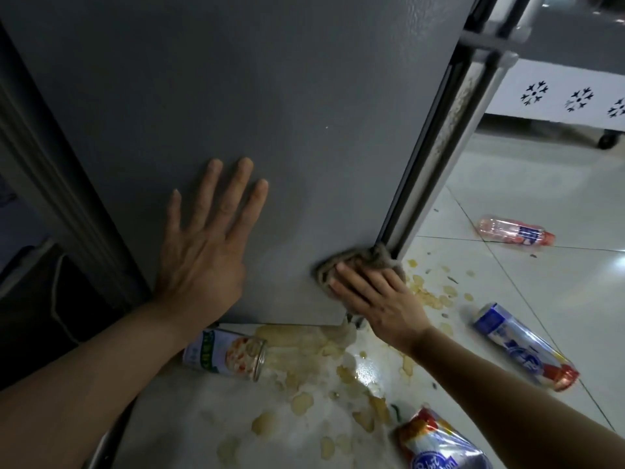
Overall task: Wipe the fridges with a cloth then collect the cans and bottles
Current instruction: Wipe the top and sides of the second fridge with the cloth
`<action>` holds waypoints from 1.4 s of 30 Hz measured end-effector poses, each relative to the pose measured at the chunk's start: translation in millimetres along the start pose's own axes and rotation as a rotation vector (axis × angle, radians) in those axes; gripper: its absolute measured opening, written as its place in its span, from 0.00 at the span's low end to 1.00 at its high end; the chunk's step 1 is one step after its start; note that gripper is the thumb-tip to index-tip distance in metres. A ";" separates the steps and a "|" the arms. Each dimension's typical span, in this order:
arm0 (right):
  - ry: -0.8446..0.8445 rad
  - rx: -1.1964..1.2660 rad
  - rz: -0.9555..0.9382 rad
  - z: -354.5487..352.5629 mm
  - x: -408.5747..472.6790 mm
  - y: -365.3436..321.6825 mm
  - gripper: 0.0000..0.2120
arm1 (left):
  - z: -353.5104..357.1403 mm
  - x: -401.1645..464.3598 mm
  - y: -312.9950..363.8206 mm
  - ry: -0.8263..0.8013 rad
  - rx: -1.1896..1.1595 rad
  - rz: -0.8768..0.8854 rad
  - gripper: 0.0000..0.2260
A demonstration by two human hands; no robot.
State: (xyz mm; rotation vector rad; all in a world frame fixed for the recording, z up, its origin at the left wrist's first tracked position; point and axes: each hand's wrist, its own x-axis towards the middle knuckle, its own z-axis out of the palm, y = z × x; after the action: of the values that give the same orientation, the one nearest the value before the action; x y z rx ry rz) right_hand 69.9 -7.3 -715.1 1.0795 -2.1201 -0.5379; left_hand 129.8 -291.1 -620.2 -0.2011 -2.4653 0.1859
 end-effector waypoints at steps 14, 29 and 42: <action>0.360 0.127 0.439 -41.6 90.8 1.4 0.39 | 10.2 -39.3 -36.3 -0.098 0.064 -0.052 0.47; 0.359 0.120 0.194 -60.4 144.2 -11.8 0.25 | 12.9 -68.4 -75.2 -0.146 0.010 -0.176 0.47; 0.120 0.071 -0.146 -54.0 163.2 -60.7 0.41 | 14.3 -80.9 -102.9 -0.148 -0.106 -0.207 0.42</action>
State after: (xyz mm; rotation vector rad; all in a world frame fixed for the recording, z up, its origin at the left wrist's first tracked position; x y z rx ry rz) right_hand 73.9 -178.6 -652.8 1.2815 -1.9800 -0.4571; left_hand 173.7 -408.2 -661.0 0.0247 -2.6251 -0.0202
